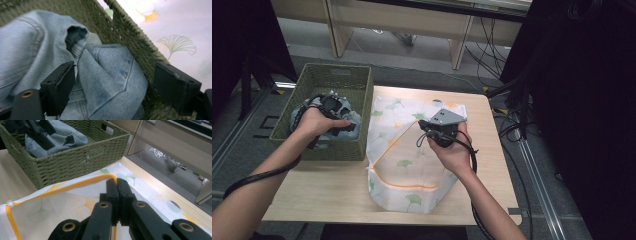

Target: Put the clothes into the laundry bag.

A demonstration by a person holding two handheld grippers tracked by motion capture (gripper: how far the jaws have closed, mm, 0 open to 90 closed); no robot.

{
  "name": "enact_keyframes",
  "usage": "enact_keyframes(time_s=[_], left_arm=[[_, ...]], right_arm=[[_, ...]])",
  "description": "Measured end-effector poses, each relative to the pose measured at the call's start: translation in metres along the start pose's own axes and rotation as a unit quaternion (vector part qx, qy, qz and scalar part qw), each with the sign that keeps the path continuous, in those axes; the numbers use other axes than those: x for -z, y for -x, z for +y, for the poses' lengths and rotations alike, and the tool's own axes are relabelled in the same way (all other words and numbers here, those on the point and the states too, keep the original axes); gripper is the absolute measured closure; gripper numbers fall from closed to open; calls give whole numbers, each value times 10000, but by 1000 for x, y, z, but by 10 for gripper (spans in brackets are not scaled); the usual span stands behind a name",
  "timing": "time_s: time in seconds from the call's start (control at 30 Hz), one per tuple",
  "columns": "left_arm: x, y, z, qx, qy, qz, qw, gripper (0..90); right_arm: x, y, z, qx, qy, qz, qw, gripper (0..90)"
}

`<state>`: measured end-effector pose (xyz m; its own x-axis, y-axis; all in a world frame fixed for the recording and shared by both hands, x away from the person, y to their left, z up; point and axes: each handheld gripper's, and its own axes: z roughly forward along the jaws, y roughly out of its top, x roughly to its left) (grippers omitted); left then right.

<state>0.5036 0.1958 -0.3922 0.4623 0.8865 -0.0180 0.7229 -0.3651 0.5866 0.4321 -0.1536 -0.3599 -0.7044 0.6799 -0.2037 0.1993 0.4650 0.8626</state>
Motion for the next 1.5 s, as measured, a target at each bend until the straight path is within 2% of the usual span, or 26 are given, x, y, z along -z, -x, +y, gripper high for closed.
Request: enact_keyframes(time_s=[0.07, 0.23, 0.47, 0.6, 0.73, 0.83, 0.97, 1.2, 1.33, 1.43, 1.5], left_arm=[[-5, -2, 3, -27, -94, 67, 9999, 181], [-17, -5, 7, 79, -343, 85, 9993, 178], [-31, -6, 10, 2, -735, 150, 9972, 174], [-38, -6, 11, -23, -1060, 121, 9943, 162], [-44, -8, 11, 102, -1247, 81, 9921, 153], [-49, -8, 10, 72, -1363, 116, 9906, 151], [-56, -8, 8, 136, -1612, 95, 9868, 147], [-65, -11, 4, 246, -1779, 74, 9837, 145], [-69, -12, 2, 416, -2065, -38, 9775, 252], [-70, -14, 2, 507, -2121, -80, 9759, 334], [-70, -14, 3, 480, -2170, -109, 9749, 409]], right_arm=[[0, 0, 0, -3, 2, 4, 10000, 900], [0, 2, 0, 48, 18, -15, 10000, 900], [0, 1, 0, 19, 0, 3, 10000, 900], [-1, 1, -1, 16, -5, 9, 10000, 900], [0, 1, 0, 35, 5, 8, 10000, 900], [0, 2, 0, 48, 14, 1, 10000, 900], [0, 2, -1, 46, 3, 7, 10000, 900], [-1, 2, -1, 46, -7, 11, 10000, 900], [-1, 2, -1, 45, -10, 11, 10000, 900], [0, 2, -1, 48, -8, 6, 10000, 900], [0, 2, -1, 41, -7, 6, 10000, 900]])
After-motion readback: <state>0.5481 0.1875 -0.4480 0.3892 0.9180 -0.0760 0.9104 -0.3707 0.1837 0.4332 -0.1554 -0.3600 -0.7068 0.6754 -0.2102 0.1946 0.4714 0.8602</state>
